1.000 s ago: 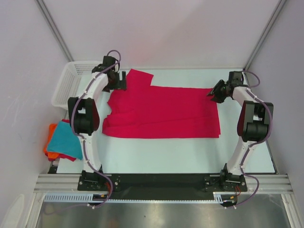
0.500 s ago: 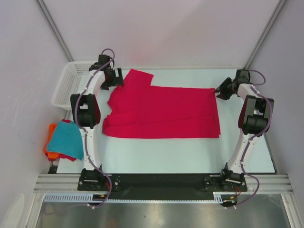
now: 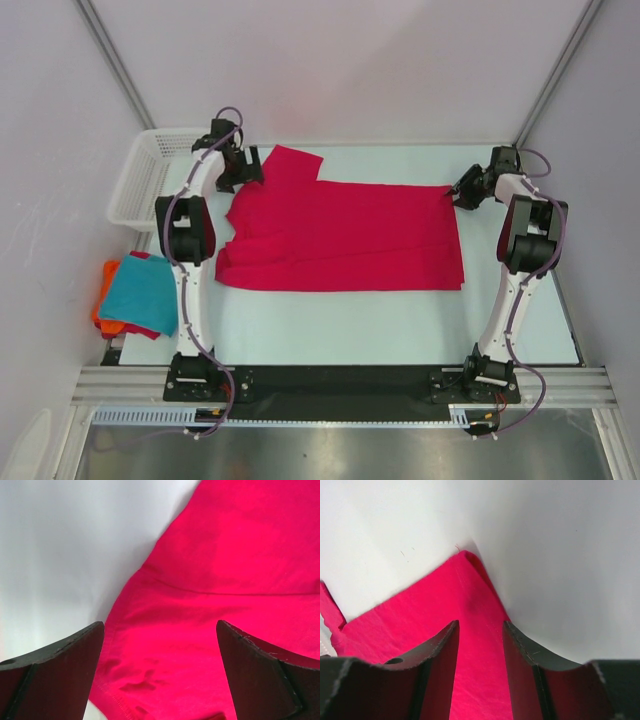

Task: Fold and stack the t-shirts
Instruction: Grap the side of the flattened tshirt furthest away from the robot with both arms

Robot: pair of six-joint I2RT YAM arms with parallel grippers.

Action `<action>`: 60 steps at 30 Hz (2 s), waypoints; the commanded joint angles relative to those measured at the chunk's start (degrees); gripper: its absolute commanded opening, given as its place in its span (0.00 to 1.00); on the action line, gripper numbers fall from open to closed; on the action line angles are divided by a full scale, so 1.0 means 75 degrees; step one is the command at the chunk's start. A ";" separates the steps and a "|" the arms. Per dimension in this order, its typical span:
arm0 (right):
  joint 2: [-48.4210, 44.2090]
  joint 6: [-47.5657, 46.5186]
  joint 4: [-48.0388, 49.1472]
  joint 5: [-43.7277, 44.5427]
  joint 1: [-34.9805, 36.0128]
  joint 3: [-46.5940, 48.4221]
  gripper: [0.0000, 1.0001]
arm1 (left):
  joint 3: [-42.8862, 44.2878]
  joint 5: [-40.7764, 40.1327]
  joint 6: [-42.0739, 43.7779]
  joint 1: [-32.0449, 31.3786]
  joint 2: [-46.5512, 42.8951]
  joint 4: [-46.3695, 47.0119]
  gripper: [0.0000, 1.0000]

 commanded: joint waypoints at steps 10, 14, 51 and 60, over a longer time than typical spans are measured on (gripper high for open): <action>0.0496 -0.0119 0.0007 -0.0145 0.0116 0.0371 0.44 | 0.0310 0.0250 -0.0539 0.0123 0.0615 -0.0192 0.74; 0.0590 -0.0154 0.0089 -0.0308 0.0175 0.0394 0.07 | 0.0310 0.0356 -0.0527 0.0123 0.0627 -0.0204 0.49; 0.0718 -0.0353 -0.1012 0.0969 -0.0106 0.1401 0.28 | -0.0744 0.0344 -0.0328 0.0112 -0.0251 0.0007 0.00; 0.1386 -0.0341 -0.1153 0.0582 0.0163 0.1894 0.29 | -0.0838 0.0309 -0.0258 0.0112 -0.0275 0.0066 0.00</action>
